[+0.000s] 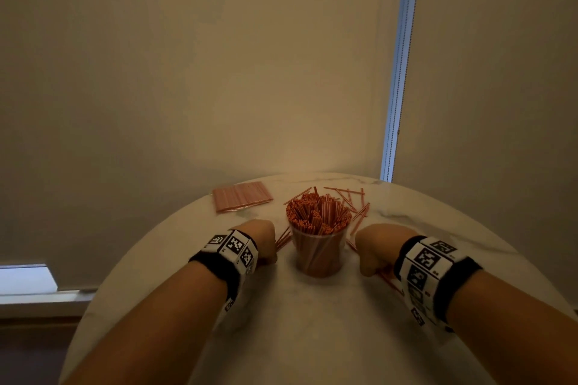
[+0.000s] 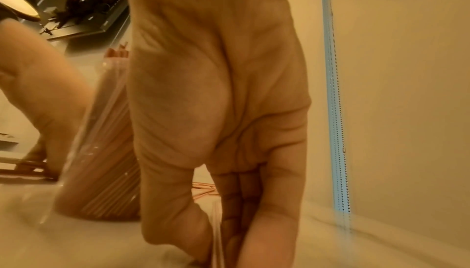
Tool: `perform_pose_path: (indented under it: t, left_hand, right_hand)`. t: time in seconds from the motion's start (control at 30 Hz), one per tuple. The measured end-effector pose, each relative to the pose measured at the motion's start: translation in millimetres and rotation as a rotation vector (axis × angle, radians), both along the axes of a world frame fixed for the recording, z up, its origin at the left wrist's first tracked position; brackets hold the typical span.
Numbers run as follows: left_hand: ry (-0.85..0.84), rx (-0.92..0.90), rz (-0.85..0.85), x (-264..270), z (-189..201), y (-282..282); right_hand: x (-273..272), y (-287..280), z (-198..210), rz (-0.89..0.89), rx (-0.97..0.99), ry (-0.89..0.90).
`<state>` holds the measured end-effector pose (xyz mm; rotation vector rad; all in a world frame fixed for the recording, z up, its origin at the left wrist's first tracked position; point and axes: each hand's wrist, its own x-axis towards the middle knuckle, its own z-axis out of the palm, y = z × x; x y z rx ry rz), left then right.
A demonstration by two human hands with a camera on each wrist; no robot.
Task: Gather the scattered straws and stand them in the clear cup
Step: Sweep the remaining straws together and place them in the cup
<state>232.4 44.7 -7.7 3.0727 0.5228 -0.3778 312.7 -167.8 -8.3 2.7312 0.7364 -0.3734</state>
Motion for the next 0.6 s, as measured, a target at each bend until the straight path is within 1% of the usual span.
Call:
perform_pose_path:
  t: [0.1,0.23,0.37,0.47,0.5,0.53,0.6]
  left_hand:
    - [0.031,0.026,0.027,-23.8,0.1,5.1]
    - [0.073,-0.018,0.062,-49.9,2.9,13.2]
    - [0.078,-0.08,0.114,-69.7,7.0,23.2]
    - [0.084,-0.233,0.165,-71.1,5.6,26.8]
    - [0.076,-0.255,0.165,-69.3,4.6,24.6]
    - [0.065,-0.224,0.145,-67.2,3.9,20.9]
    - [0.025,-0.108,0.084,-61.6,0.5,10.0]
  right_hand:
    - [-12.3,-11.5,1.5,-0.046,0.051,0.021]
    - [-17.4,-27.1,9.0,-0.141,0.128,0.12]
    - [-16.4,-40.2,15.6,-0.229,0.373,0.202]
    - [-17.0,-41.2,21.5,-0.277,0.526,0.235]
    - [-17.8,-40.2,22.9,-0.28,0.552,0.241]
    - [-18.2,-38.7,23.6,-0.281,0.568,0.244]
    - [-18.6,-35.7,23.5,-0.288,0.599,0.246]
